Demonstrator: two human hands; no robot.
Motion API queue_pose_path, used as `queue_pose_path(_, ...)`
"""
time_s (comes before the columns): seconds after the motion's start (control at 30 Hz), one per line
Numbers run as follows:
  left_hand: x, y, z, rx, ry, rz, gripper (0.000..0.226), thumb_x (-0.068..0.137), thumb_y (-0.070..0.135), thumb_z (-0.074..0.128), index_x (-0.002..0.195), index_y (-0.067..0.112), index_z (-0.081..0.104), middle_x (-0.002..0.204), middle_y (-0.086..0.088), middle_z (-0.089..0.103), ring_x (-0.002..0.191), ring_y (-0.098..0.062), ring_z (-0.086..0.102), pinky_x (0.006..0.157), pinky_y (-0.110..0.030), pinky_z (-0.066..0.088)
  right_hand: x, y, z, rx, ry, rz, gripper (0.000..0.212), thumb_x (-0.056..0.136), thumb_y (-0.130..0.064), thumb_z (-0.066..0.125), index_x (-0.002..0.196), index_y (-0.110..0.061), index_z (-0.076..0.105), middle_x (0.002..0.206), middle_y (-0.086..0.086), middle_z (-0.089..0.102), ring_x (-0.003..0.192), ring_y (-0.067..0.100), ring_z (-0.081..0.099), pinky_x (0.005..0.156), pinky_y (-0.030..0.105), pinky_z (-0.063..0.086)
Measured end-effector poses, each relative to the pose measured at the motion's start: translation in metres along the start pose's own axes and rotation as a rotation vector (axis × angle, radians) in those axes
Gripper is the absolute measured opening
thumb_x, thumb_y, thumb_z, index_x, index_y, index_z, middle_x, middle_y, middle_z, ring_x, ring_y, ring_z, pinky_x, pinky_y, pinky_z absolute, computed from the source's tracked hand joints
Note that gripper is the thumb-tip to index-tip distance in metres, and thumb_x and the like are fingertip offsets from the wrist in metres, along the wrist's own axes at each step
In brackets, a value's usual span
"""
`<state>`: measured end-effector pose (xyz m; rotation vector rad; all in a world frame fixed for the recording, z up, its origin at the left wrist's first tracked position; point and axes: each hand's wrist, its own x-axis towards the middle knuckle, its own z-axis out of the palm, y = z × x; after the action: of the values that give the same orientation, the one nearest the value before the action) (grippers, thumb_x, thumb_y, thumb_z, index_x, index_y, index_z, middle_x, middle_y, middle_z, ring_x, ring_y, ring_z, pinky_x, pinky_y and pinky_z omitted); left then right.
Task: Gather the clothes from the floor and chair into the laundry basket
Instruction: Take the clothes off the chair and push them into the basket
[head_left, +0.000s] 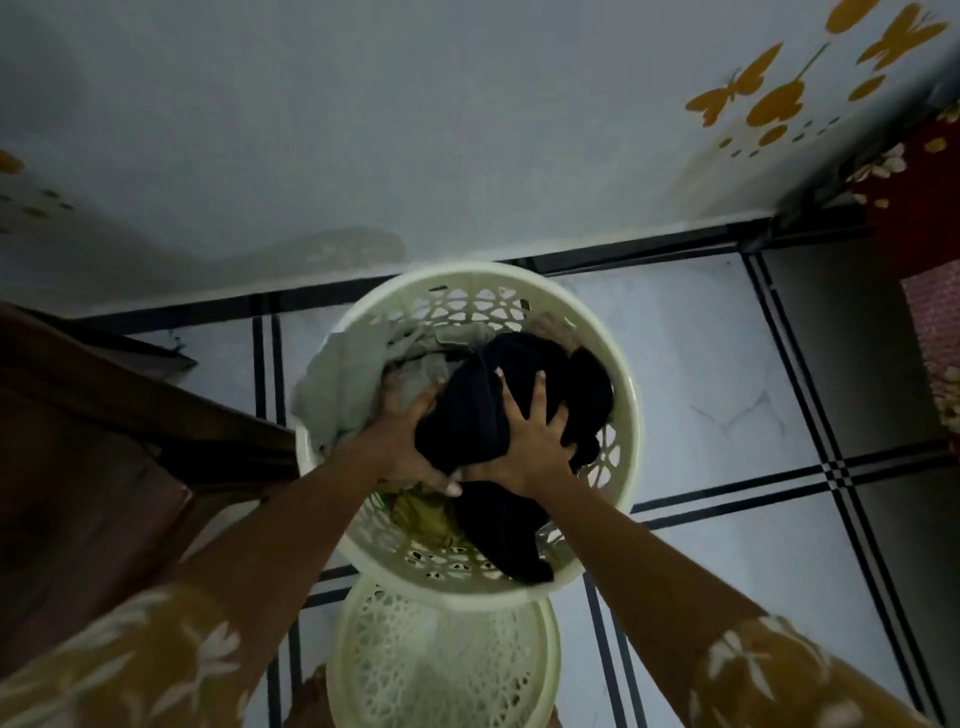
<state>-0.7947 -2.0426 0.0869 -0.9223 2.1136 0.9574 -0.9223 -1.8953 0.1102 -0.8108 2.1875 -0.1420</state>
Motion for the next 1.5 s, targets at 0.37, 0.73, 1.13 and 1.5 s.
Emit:
queue_pose_path(0.37, 0.086, 0.0, 0.053, 0.2, 0.064, -0.072, 0.134, 0.061, 0.052, 0.081, 0.147, 0.024, -0.018, 0.16, -0.004, -0.004, 0.145, -0.031, 0.001, 0.12, -0.043, 0.003, 0.075, 0.013, 0.061, -0.07, 0.084, 0.0, 0.129, 0.06, -0.059, 0.08, 0.14, -0.053, -0.022, 0.154, 0.0, -0.036, 0.14, 0.046, 0.006, 0.097, 0.076, 0.026)
queue_pose_path(0.73, -0.037, 0.012, 0.072, -0.238, 0.63, 0.082, 0.031, 0.08, 0.016, 0.062, 0.11, 0.005, 0.062, 0.109, -0.015, 0.065, 0.099, -0.029, 0.062, 0.08, -0.036, 0.053, -0.011, -0.02, 0.044, 0.167, -0.013, 0.083, 0.11, 0.076, -0.049, 0.069, 0.151, -0.027, -0.009, 0.16, 0.011, -0.014, 0.143, 0.044, -0.004, 0.113, 0.061, 0.016)
queue_pose_path(1.13, -0.171, -0.037, 0.206, 0.258, 0.814, 0.317, 0.063, 0.094, 0.033, 0.042, 0.15, 0.018, 0.018, 0.16, -0.004, 0.012, 0.148, -0.024, 0.006, 0.115, -0.056, 0.015, -0.187, 0.029, 0.157, -0.119, 0.397, -0.492, 0.085, 0.075, -0.032, 0.064, 0.149, -0.012, 0.026, 0.159, 0.015, 0.017, 0.147, 0.035, 0.009, 0.119, 0.049, 0.012)
queue_pose_path(1.5, -0.18, -0.126, 0.389, 0.558, 0.149, 0.137, 0.06, 0.091, 0.028, 0.046, 0.147, 0.02, 0.025, 0.16, -0.004, 0.013, 0.148, -0.021, 0.007, 0.117, -0.054, -0.002, -0.22, 0.108, 0.366, -0.431, -0.353, -0.27, 0.086, 0.086, -0.031, 0.063, 0.151, -0.01, 0.011, 0.161, 0.013, 0.008, 0.148, 0.03, 0.0, 0.119, 0.046, 0.017)
